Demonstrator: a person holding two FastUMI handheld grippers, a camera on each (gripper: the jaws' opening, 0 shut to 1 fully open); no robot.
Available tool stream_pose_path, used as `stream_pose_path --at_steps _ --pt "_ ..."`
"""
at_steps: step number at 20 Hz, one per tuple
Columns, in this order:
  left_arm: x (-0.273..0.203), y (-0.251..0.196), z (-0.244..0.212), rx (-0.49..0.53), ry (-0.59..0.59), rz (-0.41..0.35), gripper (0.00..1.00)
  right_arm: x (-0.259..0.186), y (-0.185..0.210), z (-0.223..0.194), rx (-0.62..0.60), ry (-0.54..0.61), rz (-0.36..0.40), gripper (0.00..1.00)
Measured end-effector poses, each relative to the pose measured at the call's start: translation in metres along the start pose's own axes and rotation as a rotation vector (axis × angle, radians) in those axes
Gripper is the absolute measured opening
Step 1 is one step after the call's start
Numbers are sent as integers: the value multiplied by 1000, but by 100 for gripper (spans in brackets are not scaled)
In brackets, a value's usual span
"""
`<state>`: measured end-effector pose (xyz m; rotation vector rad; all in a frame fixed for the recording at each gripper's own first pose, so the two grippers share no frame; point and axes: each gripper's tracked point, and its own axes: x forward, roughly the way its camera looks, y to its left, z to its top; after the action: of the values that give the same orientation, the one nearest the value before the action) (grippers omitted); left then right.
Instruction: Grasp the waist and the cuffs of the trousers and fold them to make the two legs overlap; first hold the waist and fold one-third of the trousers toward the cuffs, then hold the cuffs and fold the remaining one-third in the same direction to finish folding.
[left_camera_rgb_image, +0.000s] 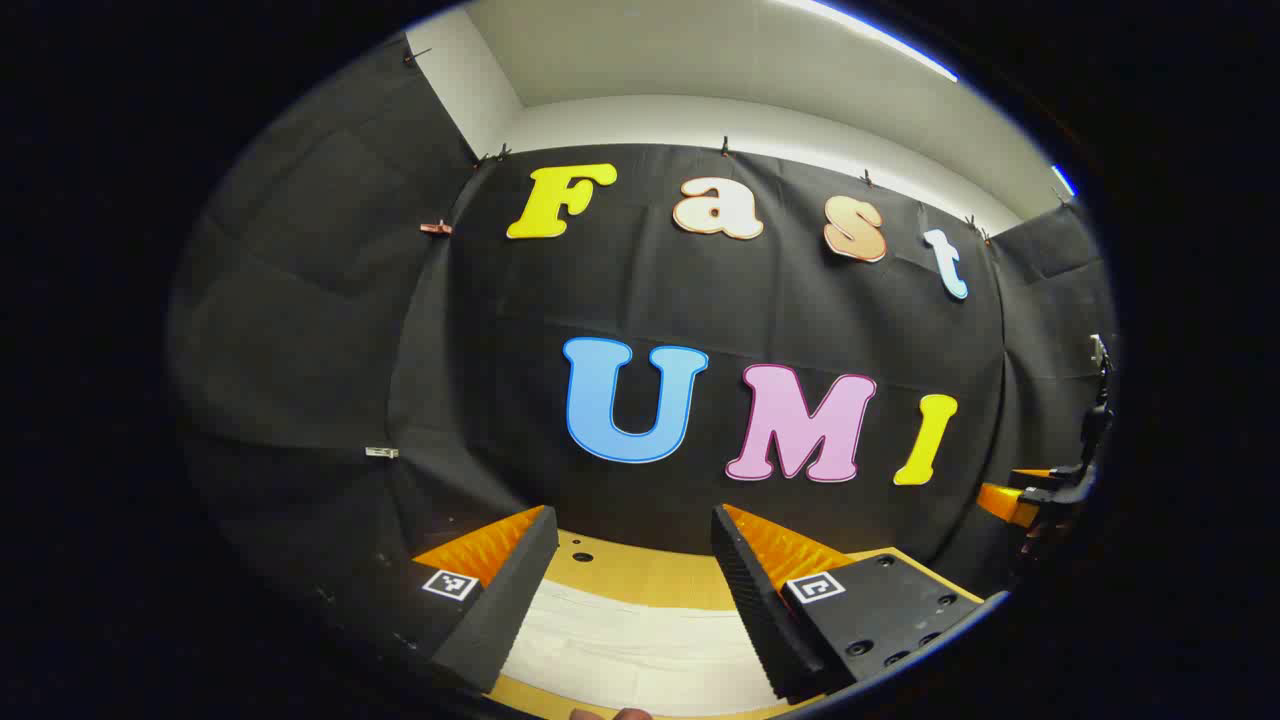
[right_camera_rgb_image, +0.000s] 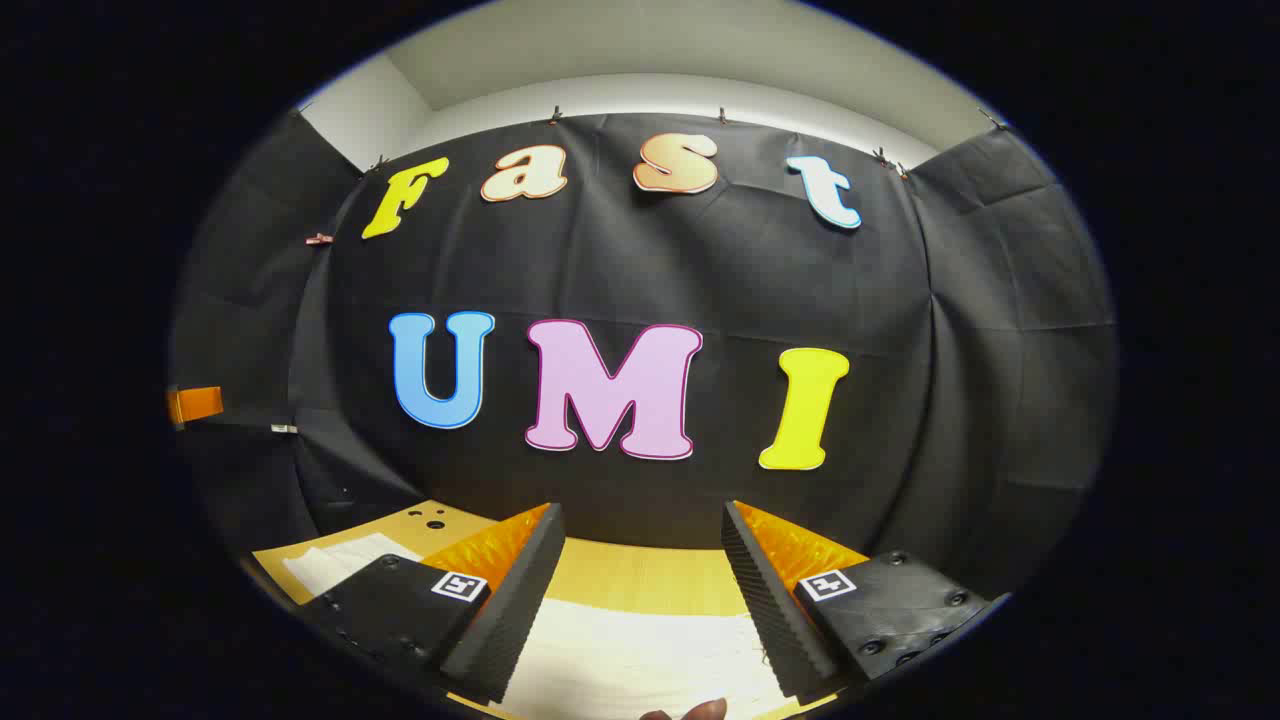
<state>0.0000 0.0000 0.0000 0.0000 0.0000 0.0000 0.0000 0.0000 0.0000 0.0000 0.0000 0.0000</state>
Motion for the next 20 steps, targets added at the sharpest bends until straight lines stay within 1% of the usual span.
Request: stream_pose_path --at_steps 1,2,3,11,12,13,15,20 --pt "1 1 -2 3 3 0 96 -1 -1 -1 0 -1 -3 97" --pt "2 2 -2 5 7 0 96 -1 -1 -1 2 2 -7 95" --pt "3 2 -4 5 12 -1 96 0 -1 -3 3 7 -9 97" --pt "3 15 -11 13 38 -4 96 -4 10 -4 -42 9 -13 97" --pt "4 19 -12 15 42 -2 96 -4 12 -6 -44 12 -12 95" --pt "3 20 -14 16 44 -2 96 -5 14 -4 -43 14 -13 97" --pt "3 22 -14 12 46 -4 96 -9 14 -1 -45 5 -19 97" --pt "7 36 -16 23 35 -6 96 -17 10 -3 -116 5 -32 97"
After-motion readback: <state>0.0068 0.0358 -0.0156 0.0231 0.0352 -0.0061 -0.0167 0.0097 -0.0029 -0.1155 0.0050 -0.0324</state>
